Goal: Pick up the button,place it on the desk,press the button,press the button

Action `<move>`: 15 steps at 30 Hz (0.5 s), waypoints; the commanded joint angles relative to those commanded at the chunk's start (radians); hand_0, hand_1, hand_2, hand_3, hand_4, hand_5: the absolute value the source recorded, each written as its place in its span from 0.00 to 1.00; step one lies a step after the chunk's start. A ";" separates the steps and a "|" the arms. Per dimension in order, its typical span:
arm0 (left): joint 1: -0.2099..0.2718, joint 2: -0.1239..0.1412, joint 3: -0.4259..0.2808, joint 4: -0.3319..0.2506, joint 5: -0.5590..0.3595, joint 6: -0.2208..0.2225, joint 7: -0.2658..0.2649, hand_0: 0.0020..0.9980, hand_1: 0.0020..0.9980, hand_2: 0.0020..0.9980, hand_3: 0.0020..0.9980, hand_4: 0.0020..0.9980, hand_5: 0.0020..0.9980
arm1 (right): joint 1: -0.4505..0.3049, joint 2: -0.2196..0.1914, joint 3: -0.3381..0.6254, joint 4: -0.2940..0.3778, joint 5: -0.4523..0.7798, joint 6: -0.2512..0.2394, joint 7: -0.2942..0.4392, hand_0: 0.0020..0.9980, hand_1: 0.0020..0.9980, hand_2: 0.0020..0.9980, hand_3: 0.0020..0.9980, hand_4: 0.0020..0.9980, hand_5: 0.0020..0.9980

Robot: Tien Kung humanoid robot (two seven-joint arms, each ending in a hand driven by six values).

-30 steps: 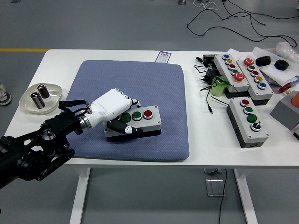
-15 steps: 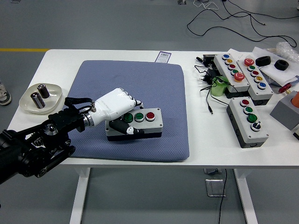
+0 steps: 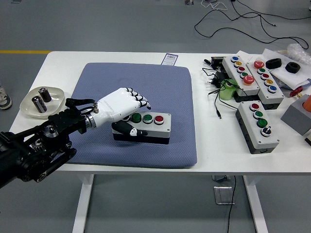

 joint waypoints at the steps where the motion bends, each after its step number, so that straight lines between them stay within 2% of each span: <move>1: 0.001 0.000 -0.001 -0.003 0.000 -0.010 0.004 0.74 0.78 0.88 0.82 0.60 0.04 | 0.000 0.000 0.000 0.000 0.000 0.000 0.000 0.67 0.66 0.68 0.62 0.31 0.17; 4: 0.005 0.000 -0.005 -0.011 -0.007 -0.040 0.017 0.74 0.78 0.88 0.82 0.60 0.04 | 0.001 0.000 0.002 0.000 0.000 0.000 0.000 0.67 0.66 0.68 0.62 0.31 0.17; 5: 0.006 0.000 -0.008 -0.014 -0.011 -0.046 0.020 0.88 0.88 0.97 0.93 0.73 0.16 | 0.001 0.000 0.002 0.000 0.000 0.000 0.000 0.67 0.66 0.68 0.62 0.31 0.17; 10: 0.028 0.007 -0.052 -0.060 -0.066 -0.086 0.034 0.88 0.88 0.97 0.93 0.73 0.16 | 0.002 0.000 0.003 0.000 0.000 -0.001 0.000 0.67 0.66 0.68 0.62 0.31 0.17; 11: 0.036 0.009 -0.072 -0.081 -0.083 -0.096 0.038 0.93 0.93 1.00 0.98 0.79 0.21 | 0.002 0.000 0.005 0.000 0.000 -0.001 0.000 0.67 0.66 0.68 0.62 0.31 0.17; 15: 0.059 0.022 -0.127 -0.157 -0.117 -0.133 0.054 0.93 0.93 1.00 0.98 0.79 0.21 | 0.003 0.000 0.009 0.000 0.000 -0.001 0.000 0.67 0.66 0.68 0.62 0.31 0.17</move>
